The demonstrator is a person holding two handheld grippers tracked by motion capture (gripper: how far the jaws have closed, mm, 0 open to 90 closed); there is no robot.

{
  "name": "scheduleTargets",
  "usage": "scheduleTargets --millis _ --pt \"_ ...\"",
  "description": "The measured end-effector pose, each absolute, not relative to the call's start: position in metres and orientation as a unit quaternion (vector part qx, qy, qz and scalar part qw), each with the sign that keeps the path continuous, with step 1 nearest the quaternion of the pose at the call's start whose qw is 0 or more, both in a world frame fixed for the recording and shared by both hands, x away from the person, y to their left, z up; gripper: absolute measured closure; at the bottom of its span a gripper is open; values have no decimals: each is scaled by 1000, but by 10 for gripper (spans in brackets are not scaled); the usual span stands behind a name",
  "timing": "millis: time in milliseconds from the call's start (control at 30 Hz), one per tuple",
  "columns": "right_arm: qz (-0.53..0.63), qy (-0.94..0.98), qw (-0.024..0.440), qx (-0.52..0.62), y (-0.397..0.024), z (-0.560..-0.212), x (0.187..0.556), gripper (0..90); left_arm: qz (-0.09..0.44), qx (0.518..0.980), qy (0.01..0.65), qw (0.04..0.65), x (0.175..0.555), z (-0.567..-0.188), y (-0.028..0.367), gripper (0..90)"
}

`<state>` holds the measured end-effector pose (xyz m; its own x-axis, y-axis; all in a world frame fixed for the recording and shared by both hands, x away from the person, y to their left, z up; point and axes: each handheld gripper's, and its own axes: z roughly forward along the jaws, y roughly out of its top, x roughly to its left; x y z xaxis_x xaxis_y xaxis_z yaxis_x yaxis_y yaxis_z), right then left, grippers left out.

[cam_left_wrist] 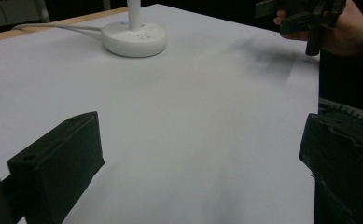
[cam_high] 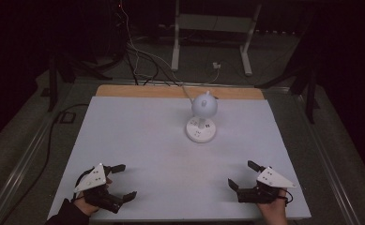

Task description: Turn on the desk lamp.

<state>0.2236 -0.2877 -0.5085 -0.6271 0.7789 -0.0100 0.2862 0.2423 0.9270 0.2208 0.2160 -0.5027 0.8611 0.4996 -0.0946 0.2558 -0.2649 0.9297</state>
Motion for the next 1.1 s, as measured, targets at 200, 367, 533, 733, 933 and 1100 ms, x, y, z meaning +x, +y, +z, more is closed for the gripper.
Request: scheduleTargets --millis 200,367,533,733,933,1100 --pt "490 754 246 363 -287 -510 225 0 110 788 239 557 221 -502 216 2" --pt "491 752 241 369 -290 -509 225 0 110 787 239 558 221 -502 217 2" --pt "486 756 243 365 -287 -507 224 0 110 786 239 559 221 -502 216 2" --pt "488 763 232 355 -284 -508 224 0 109 786 238 560 221 -502 217 2" --pt "494 765 220 349 -285 -506 225 0 106 786 238 561 221 -502 217 2" --pt "500 767 205 346 -284 -504 225 0 106 785 239 562 221 -502 217 2"
